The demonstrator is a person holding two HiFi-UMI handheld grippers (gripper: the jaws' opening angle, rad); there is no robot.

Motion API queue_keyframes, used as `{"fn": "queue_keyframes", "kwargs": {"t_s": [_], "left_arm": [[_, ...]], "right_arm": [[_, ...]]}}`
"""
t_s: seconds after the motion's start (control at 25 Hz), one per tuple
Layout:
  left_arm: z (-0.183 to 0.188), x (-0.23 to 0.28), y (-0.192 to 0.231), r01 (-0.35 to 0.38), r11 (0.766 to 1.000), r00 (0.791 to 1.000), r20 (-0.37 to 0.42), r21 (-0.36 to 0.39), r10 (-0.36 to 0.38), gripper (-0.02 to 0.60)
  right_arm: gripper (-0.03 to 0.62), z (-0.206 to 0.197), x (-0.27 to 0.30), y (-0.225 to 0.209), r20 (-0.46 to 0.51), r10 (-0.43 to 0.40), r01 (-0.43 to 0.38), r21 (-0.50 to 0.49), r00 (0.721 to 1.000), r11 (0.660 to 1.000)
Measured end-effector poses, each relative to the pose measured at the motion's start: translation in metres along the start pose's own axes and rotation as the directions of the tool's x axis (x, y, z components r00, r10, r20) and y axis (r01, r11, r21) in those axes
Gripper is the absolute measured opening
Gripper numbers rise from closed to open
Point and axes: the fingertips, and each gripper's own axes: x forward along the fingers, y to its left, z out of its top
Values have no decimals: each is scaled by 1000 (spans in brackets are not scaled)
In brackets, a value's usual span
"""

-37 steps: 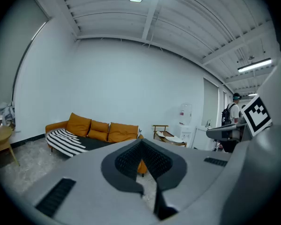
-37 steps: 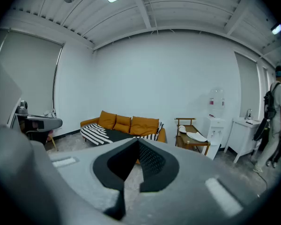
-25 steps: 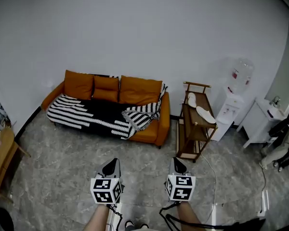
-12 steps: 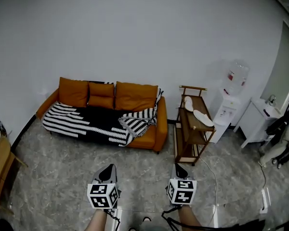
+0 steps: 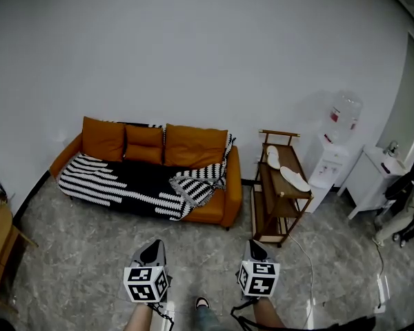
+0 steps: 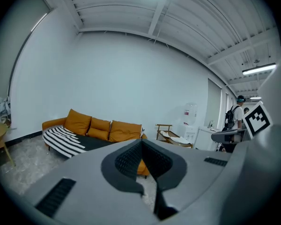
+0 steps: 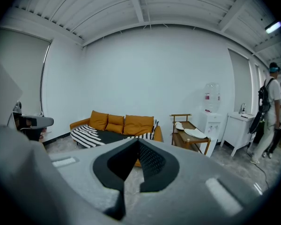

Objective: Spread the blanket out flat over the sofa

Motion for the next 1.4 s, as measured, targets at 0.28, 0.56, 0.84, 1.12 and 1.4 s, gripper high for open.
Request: {"fn": "queue_keyframes", "kwargs": {"t_s": [0.28,0.56,0.84,1.12,1.4], "left_arm": [[23,59,2,-1,1000,1000,-14,30,2,5],[45,119,8,-24,999,1000,-12,33,24,5],[60,181,10,-35,999,999,-19,14,36,5],[70,233,18,-51,999,998,-22,2,51,5],[74,270,25,-69,997,997,-30,-23,68,5]], "right_arm": [[5,24,62,-16,-1,12,-12,26,1000,1000],[5,45,121,-33,-16,32,-32,20,999,999],[5,72,178,-60,-10,35,-35,23,999,999],[5,84,228,-74,-19,56,-56,19,998,998],[5,97,267,-83,-28,82,-82,3,996,997]]}}
